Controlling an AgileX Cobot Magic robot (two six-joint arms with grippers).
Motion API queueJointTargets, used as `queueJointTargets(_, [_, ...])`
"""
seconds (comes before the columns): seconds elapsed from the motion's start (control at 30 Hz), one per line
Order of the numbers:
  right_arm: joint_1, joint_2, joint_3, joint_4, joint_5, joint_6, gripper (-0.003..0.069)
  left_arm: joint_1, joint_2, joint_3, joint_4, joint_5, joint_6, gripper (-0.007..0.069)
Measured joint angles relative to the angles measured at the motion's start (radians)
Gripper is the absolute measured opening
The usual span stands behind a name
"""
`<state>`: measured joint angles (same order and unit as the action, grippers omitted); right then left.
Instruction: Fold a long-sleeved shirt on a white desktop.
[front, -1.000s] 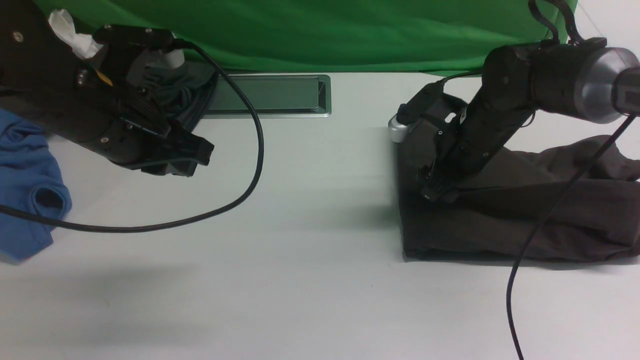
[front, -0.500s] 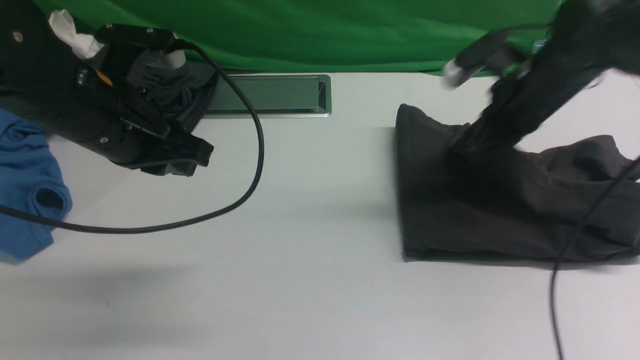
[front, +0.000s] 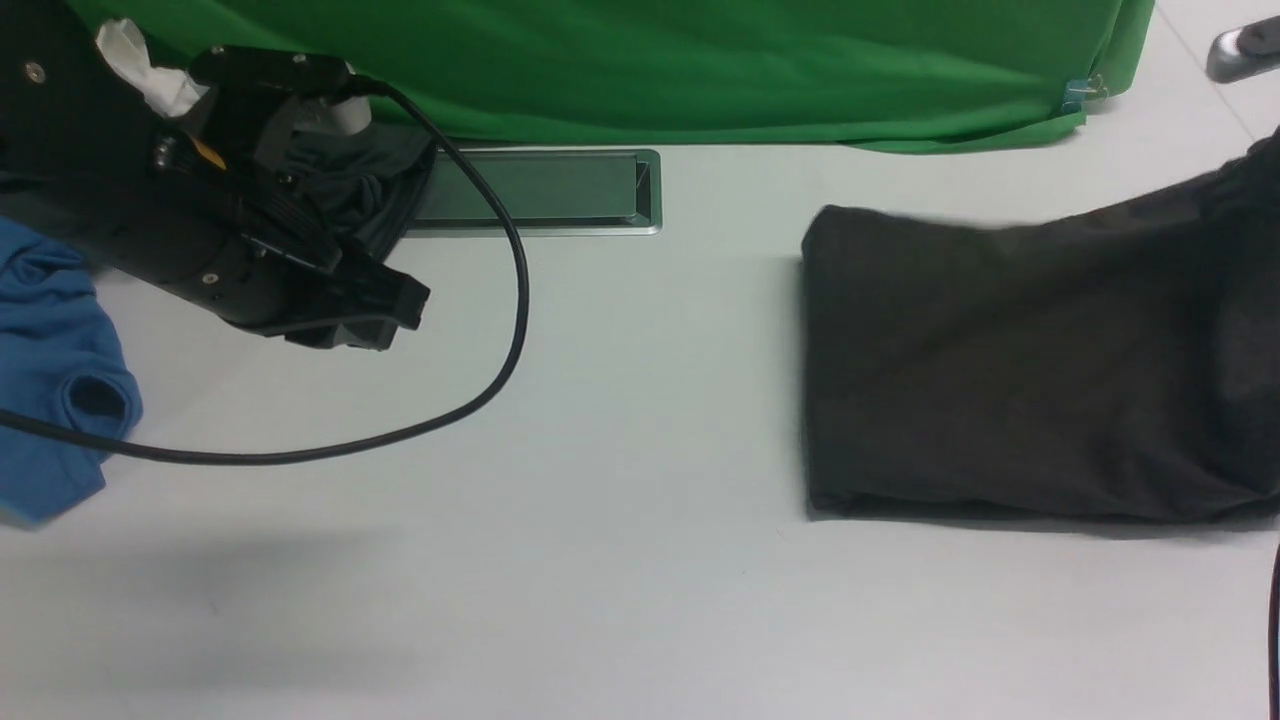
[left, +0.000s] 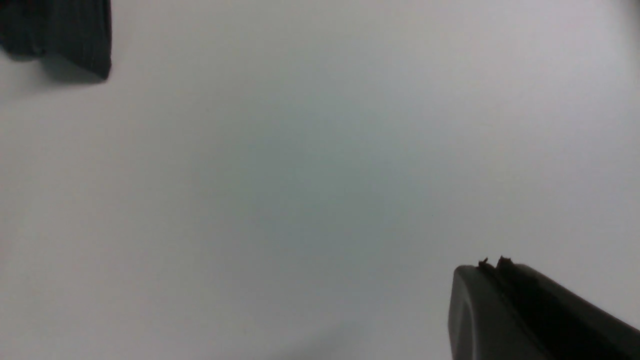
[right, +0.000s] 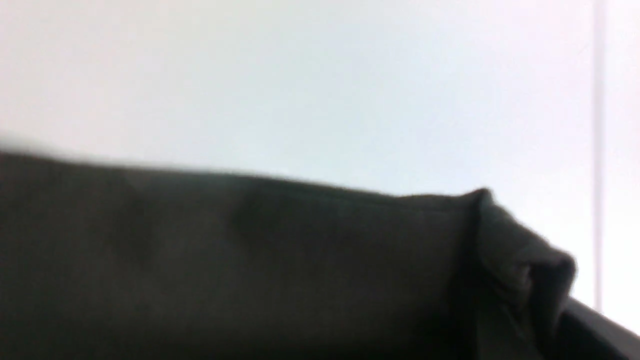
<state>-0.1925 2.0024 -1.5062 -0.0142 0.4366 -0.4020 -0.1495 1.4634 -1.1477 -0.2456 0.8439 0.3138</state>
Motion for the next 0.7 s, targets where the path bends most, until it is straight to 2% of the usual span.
queueJointTargets(0.1, [0.005, 0.017, 0.0, 0.0, -0.08, -0.01, 0.0102, 0.0, 0.0, 0.0, -0.011, -0.003, 0.001, 0.0041])
queueJointTargets(0.17, [0.012, 0.024, 0.0, -0.001, -0.106, -0.018, 0.0176, 0.0, 0.0, 0.001, -0.015, -0.007, 0.002, 0.0041])
queueJointTargets(0.3, [0.025, 0.021, 0.0, -0.01, -0.085, -0.024, 0.0456, 0.0, 0.0, 0.001, -0.015, -0.007, 0.003, 0.0041])
queueJointTargets(0.33, [0.025, 0.011, 0.0, -0.011, -0.066, -0.019, 0.0549, 0.0, 0.0, 0.001, -0.015, -0.007, 0.003, 0.0041])
queueJointTargets(0.37, [0.025, -0.003, 0.0, -0.014, -0.042, -0.004, 0.0604, 0.0, 0.0, 0.001, -0.015, -0.008, 0.003, 0.0041])
queueJointTargets(0.4, [0.025, -0.003, 0.0, -0.014, -0.038, 0.001, 0.0604, 0.0, 0.0, 0.001, -0.015, -0.008, 0.003, 0.0041])
queueJointTargets(0.43, [0.024, -0.038, 0.0, -0.016, -0.006, 0.051, 0.0653, 0.0, 0.0, 0.001, -0.016, -0.008, 0.003, 0.0041])
queueJointTargets(0.47, [0.023, -0.063, 0.0, -0.016, 0.01, 0.083, 0.0669, 0.0, 0.0, 0.001, -0.02, -0.008, 0.003, 0.0043])
queueJointTargets(0.57, [0.028, -0.167, 0.0, 0.014, 0.074, 0.145, 0.0662, 0.0, 0.0, 0.001, -0.04, -0.007, 0.003, 0.0052])
queueJointTargets(0.67, [0.081, -0.279, 0.0, 0.091, 0.216, 0.145, 0.0468, 0.0, 0.0, 0.001, -0.052, -0.002, 0.003, 0.0062])
queueJointTargets(0.7, [0.103, -0.294, 0.0, 0.116, 0.248, 0.139, 0.0382, 0.0, 0.0, 0.001, -0.055, 0.006, 0.002, 0.0063])
